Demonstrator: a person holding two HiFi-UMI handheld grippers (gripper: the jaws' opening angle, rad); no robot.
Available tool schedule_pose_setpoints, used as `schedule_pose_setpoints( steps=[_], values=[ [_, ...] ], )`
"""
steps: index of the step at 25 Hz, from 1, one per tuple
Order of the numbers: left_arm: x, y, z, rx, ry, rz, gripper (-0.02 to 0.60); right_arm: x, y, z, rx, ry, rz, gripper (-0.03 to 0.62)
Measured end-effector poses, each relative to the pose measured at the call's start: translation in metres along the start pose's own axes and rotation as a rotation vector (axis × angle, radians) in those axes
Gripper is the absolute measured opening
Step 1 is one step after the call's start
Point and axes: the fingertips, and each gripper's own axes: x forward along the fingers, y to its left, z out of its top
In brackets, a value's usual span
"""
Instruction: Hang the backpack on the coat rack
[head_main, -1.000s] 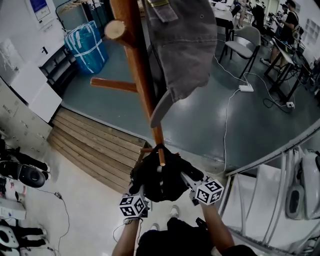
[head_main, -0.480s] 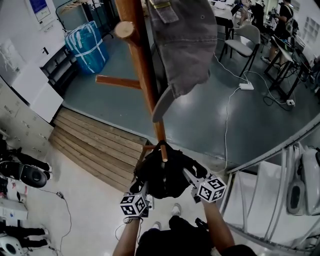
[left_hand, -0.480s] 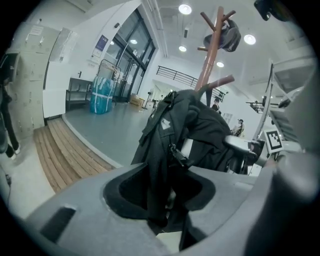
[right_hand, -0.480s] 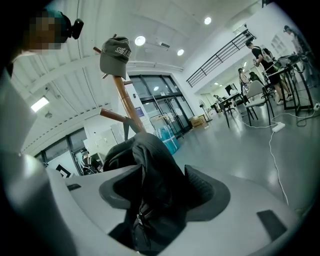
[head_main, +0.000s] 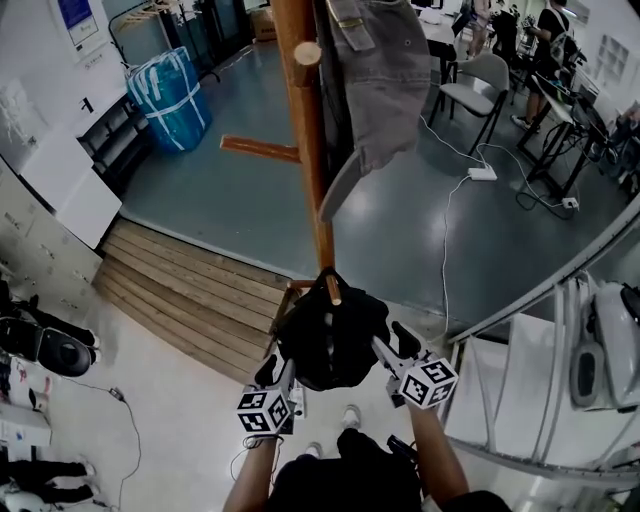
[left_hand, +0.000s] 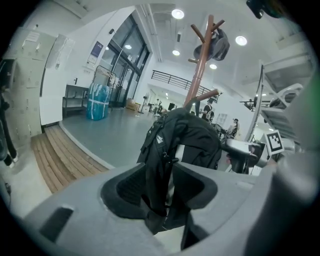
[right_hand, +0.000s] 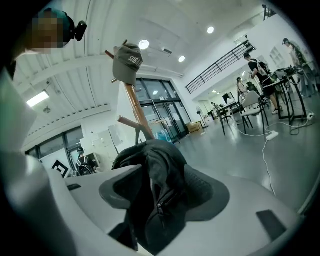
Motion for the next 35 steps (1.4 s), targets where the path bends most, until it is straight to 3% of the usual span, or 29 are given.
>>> schedule_pose_setpoints(
  steps=[5,12,15,18,26,35],
  values=[
    [-0.026,0.0,0.003,0.009,-0.027,-0.023,0.166,-0.019,0.025,-0.004,0.002,-0.006,-0.007,0.228],
    [-0.066,-0.011,0.005,0.05,-0.061,-0.133,0.159,-0.045,0.063,-0.025,-0.002,0.031,-0.12,0.156],
    [-0.084,-0.02,0.003,0.094,-0.061,-0.193,0.129,-0.059,0.083,-0.034,0.026,0.025,-0.16,0.085],
    [-0.106,-0.022,0.002,0.117,-0.076,-0.223,0.094,-0.072,0.107,-0.044,0.053,0.021,-0.191,0.054],
    [-0.171,-0.028,0.001,0.215,-0.161,-0.278,0.028,-0.11,0.172,-0.063,0.036,0.003,-0.297,0.031],
    [-0.219,-0.044,-0.002,0.208,-0.166,-0.304,0.023,-0.15,0.232,-0.07,-0.002,-0.022,-0.328,0.026]
  ],
)
